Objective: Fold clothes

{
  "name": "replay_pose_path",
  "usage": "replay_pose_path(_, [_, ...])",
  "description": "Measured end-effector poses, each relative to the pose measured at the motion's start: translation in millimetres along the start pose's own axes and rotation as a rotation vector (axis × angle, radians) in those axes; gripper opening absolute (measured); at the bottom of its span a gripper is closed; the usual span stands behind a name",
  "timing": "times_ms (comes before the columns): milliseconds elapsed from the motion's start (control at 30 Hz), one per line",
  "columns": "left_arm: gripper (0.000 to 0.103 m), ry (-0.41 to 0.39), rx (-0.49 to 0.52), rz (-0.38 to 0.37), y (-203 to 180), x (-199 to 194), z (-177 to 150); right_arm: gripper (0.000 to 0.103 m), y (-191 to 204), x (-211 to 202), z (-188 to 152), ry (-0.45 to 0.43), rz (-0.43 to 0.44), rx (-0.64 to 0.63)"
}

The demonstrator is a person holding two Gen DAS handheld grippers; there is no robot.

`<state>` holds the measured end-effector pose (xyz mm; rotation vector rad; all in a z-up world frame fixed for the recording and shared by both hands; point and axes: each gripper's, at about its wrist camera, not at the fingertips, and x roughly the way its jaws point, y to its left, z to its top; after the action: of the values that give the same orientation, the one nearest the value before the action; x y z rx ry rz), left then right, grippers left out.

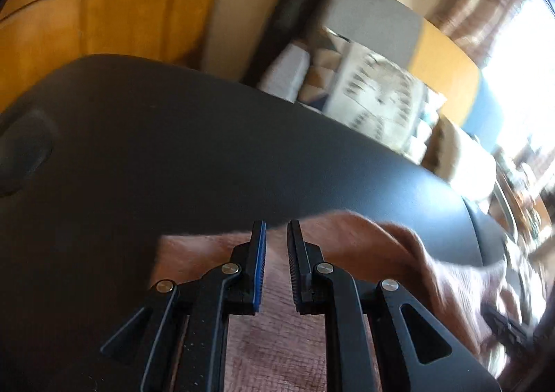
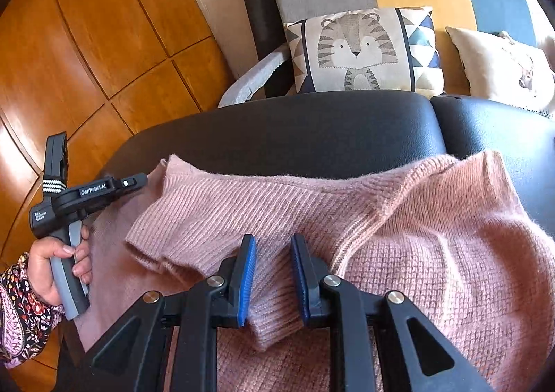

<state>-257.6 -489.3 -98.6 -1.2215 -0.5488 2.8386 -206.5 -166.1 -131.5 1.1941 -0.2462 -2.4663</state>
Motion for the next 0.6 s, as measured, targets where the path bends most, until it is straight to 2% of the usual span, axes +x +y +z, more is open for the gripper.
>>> replay_pose_path(100, [0.014, 0.003, -0.006, -0.070, -8.9, -9.5, -9.0, 0.020, -7.6, -19.6, -0.3, -0.046, -0.008, 0.051])
replay_pose_path(200, [0.014, 0.003, 0.069, -0.129, -33.5, -16.8, -21.7, 0.020, -21.0, -48.9, -2.1, -0.110, -0.044, 0.122])
replay_pose_path(267, [0.014, -0.010, 0.124, -0.174, -55.1, -24.6, -29.4, 0.020, -38.1, -66.4, -1.5, -0.124, -0.110, 0.175])
replay_pose_path(333, [0.014, -0.033, 0.181, -0.217, -79.8, -29.3, -35.7, 0.020, -56.0, -76.5, -0.3, -0.118, -0.140, 0.212])
replay_pose_path(433, [0.024, -0.013, 0.284, -0.270, -113.8, -22.5, -48.3, 0.020, -75.4, -81.4, -1.1, -0.102, -0.163, 0.242])
replay_pose_path(467, [0.025, 0.000, 0.319, -0.280, -122.9, -19.0, -53.3, 0.020, -79.6, -80.7, -2.0, -0.097, -0.162, 0.246])
replay_pose_path(533, [0.025, 0.042, 0.389, -0.252, -133.2, -7.8, -66.6, 0.020, -87.8, -79.1, -3.7, -0.086, -0.159, 0.254])
replay_pose_path(600, [0.025, 0.092, 0.402, -0.218, -131.0, 2.6, -76.0, 0.020, -96.0, -77.5, -5.5, -0.076, -0.157, 0.262])
